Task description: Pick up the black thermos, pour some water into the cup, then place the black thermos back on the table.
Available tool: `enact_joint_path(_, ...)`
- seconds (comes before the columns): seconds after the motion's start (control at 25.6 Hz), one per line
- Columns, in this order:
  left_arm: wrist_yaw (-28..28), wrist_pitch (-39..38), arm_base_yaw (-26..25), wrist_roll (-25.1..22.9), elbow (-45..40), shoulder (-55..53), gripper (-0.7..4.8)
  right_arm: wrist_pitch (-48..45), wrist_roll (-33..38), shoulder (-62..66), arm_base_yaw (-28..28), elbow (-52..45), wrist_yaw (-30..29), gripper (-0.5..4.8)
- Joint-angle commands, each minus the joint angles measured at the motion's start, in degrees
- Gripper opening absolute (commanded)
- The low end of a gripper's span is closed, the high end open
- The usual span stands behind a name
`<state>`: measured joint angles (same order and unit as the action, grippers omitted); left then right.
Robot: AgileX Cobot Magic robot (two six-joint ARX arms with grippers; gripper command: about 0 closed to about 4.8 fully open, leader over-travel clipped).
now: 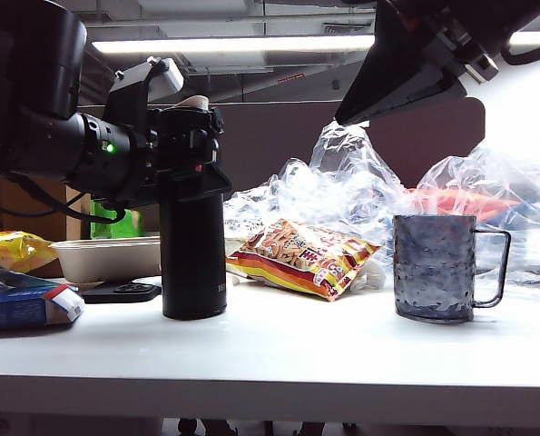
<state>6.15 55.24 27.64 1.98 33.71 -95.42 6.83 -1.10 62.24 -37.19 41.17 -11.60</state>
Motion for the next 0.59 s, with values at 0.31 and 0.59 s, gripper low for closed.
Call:
enact_joint_path(0.31, 1.6, -1.3, 0.1, 3.1, 0.1, -0.1, 3.33, -0.7, 0.0, 0.0, 0.0, 0.3, -0.1, -0.02)
enact_joint_path(0.59, 1.7, -1.5, 0.1, 2.5, 0.1, -0.1, 4.69, -0.6, 0.1, 0.0, 0.0, 0.3, -0.1, -0.02)
